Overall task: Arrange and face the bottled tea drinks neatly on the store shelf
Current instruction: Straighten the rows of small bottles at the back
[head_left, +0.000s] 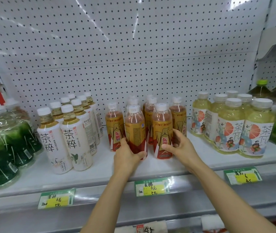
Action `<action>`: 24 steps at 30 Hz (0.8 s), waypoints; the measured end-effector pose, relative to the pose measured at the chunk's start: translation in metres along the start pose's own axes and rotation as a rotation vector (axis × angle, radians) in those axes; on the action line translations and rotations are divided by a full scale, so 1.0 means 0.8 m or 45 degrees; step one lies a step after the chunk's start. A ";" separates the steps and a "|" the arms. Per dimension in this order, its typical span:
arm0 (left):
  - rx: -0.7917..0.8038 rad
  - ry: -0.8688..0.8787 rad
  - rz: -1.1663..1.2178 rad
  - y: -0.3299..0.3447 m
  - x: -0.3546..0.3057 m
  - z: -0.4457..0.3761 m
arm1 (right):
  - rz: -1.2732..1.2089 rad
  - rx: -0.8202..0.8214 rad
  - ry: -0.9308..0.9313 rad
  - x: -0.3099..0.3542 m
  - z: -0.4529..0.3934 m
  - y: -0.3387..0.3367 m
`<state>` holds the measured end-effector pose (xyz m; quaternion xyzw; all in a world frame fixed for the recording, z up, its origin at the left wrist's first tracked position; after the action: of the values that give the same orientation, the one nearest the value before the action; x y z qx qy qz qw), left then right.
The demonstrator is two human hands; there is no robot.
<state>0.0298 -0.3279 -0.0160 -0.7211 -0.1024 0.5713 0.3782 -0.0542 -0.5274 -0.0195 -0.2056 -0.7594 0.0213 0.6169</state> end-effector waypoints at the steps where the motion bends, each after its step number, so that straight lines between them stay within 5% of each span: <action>1: 0.028 0.007 0.021 0.001 0.003 -0.003 | 0.008 -0.001 0.003 0.000 0.000 0.000; 4: 0.043 0.045 0.051 0.001 0.000 -0.006 | 0.017 0.012 0.007 0.000 -0.004 -0.001; 8: -0.323 0.072 0.007 -0.012 -0.015 0.003 | 0.035 0.039 -0.005 0.004 -0.008 0.001; 14: -0.128 0.167 0.082 -0.014 -0.013 -0.005 | 0.030 0.028 -0.010 0.002 -0.008 0.003; 24: -0.271 0.119 0.023 -0.010 -0.019 -0.013 | 0.174 -0.047 -0.044 0.006 -0.016 0.006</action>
<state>0.0363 -0.3360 0.0012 -0.7840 -0.1384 0.5262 0.2988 -0.0413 -0.5243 -0.0134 -0.2680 -0.7545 0.0528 0.5967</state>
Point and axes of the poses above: each hand's wrist, its own z-axis away from the middle knuckle, its own y-axis out of the palm, x = y × z, the point moved 6 cm from there along -z, towards the middle knuckle, and after that the axes turned 14 degrees about x, right-handed, at the moved point
